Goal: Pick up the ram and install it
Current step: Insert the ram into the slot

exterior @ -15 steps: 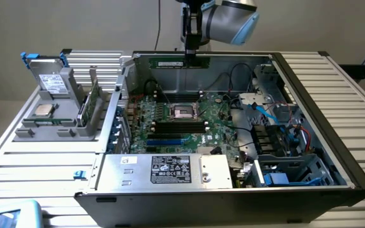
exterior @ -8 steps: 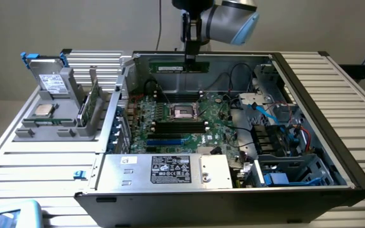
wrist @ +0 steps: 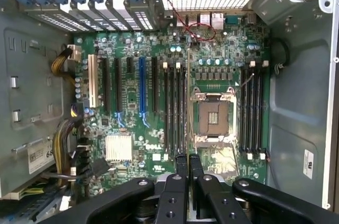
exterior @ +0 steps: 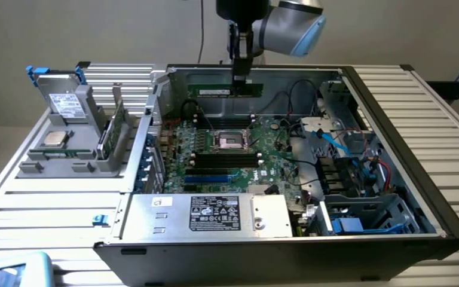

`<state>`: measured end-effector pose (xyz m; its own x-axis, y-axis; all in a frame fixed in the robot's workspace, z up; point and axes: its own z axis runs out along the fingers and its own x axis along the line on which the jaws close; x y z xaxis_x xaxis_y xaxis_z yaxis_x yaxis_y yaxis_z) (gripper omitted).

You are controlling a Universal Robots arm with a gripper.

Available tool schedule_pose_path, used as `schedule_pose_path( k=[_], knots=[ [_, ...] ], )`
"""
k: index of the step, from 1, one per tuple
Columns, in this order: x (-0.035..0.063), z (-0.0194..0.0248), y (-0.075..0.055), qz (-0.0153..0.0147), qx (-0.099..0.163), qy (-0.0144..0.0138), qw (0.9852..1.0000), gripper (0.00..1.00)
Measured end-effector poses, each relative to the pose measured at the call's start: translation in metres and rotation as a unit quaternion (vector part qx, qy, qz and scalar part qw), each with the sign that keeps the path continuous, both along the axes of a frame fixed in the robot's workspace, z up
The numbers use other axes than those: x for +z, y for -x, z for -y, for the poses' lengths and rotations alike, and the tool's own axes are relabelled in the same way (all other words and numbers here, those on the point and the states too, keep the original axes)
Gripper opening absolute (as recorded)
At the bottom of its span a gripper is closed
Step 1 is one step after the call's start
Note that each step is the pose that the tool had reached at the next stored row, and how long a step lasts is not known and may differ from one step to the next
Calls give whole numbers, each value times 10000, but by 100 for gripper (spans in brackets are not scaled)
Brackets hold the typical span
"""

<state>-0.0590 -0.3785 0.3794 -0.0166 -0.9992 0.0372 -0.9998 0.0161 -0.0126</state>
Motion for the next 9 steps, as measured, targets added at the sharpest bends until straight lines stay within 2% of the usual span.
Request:
schedule_pose_path(
  k=[2, 9],
  knots=[
    [-30, 0, -1, 0, 0, 8, 10000, 13],
    [-133, 1, -9, 3, 0, 7, 10000, 13]
  ],
)
